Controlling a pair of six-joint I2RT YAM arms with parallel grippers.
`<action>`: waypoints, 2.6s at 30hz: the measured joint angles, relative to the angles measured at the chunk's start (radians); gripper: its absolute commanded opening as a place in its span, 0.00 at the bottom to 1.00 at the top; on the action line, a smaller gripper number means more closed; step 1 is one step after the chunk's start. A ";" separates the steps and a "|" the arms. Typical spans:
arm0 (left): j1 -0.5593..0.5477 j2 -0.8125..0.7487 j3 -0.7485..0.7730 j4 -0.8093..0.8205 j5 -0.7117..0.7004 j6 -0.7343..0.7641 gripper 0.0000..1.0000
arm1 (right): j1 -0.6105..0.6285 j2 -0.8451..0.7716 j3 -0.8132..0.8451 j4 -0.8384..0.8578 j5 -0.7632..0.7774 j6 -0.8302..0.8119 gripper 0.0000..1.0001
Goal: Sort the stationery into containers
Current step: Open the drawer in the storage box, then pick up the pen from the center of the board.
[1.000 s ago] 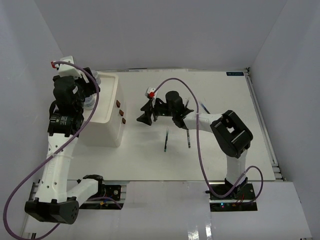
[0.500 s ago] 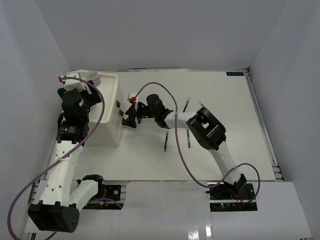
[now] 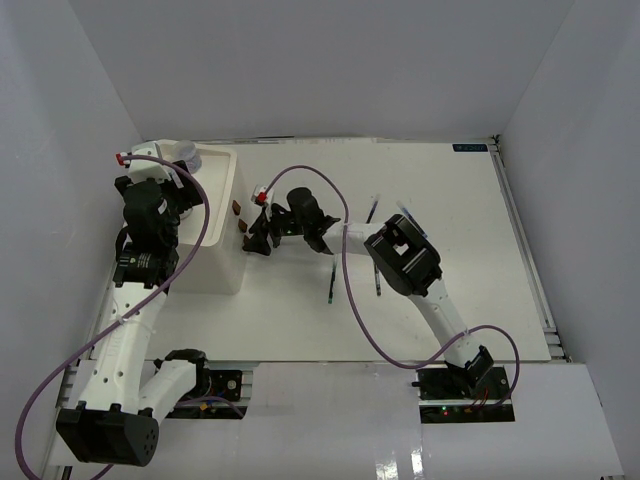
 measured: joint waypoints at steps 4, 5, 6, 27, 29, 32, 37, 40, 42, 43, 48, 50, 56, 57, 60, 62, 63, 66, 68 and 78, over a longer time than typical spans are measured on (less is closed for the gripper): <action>0.000 0.000 0.000 0.007 0.000 0.000 0.92 | -0.005 0.023 0.043 -0.027 -0.027 0.003 0.62; 0.000 0.000 0.000 0.009 0.000 0.000 0.92 | -0.006 0.030 0.054 -0.034 -0.032 0.004 0.61; 0.000 0.000 0.000 0.010 0.000 0.000 0.92 | -0.007 0.037 0.064 -0.041 -0.037 0.005 0.58; 0.000 -0.006 -0.013 0.013 0.017 -0.003 0.91 | -0.027 -0.039 -0.077 -0.003 -0.045 0.000 0.08; 0.000 -0.006 -0.013 0.013 0.021 -0.004 0.91 | -0.047 -0.080 -0.135 -0.006 -0.045 -0.003 0.08; 0.000 -0.006 -0.013 0.013 0.031 -0.007 0.91 | -0.081 -0.145 -0.227 -0.015 -0.047 -0.004 0.08; 0.000 -0.006 -0.013 0.015 0.050 -0.011 0.91 | -0.127 -0.240 -0.357 -0.023 -0.041 -0.022 0.08; 0.000 -0.007 -0.015 0.019 0.063 -0.011 0.91 | -0.146 -0.284 -0.414 -0.024 -0.035 -0.031 0.09; 0.000 -0.007 -0.018 0.020 0.069 -0.012 0.91 | -0.157 -0.303 -0.440 -0.024 -0.029 -0.033 0.09; 0.000 -0.008 -0.020 0.020 0.072 -0.014 0.91 | -0.162 -0.312 -0.453 -0.024 -0.026 -0.034 0.09; -0.001 -0.013 -0.028 0.023 0.080 -0.015 0.92 | -0.172 -0.348 -0.496 -0.025 -0.016 -0.033 0.24; -0.003 -0.015 -0.028 0.023 0.088 -0.015 0.93 | -0.176 -0.366 -0.504 -0.037 -0.010 -0.034 0.31; -0.021 -0.008 0.004 -0.015 0.145 -0.024 0.98 | -0.192 -0.490 -0.517 -0.106 0.056 -0.036 0.46; -0.023 0.001 0.029 -0.035 0.161 -0.028 0.98 | -0.195 -0.524 -0.526 -0.112 0.077 -0.037 0.48; -0.028 0.034 0.136 -0.091 0.223 -0.050 0.98 | -0.201 -0.656 -0.577 -0.136 0.153 -0.035 0.56; -0.029 0.057 0.219 -0.133 0.283 -0.079 0.98 | -0.205 -0.753 -0.617 -0.160 0.215 -0.032 0.66; -0.031 0.074 0.270 -0.162 0.322 -0.100 0.98 | -0.207 -0.812 -0.645 -0.170 0.266 -0.019 0.69; -0.069 0.124 0.377 -0.216 0.390 -0.153 0.98 | -0.214 -0.967 -0.718 -0.227 0.392 0.028 0.72; -0.162 0.162 0.421 -0.251 0.374 -0.185 0.98 | -0.222 -1.072 -0.759 -0.291 0.504 0.072 0.81; -0.593 0.461 0.431 -0.328 0.247 -0.343 0.98 | -0.239 -1.561 -1.011 -0.525 0.955 0.201 0.90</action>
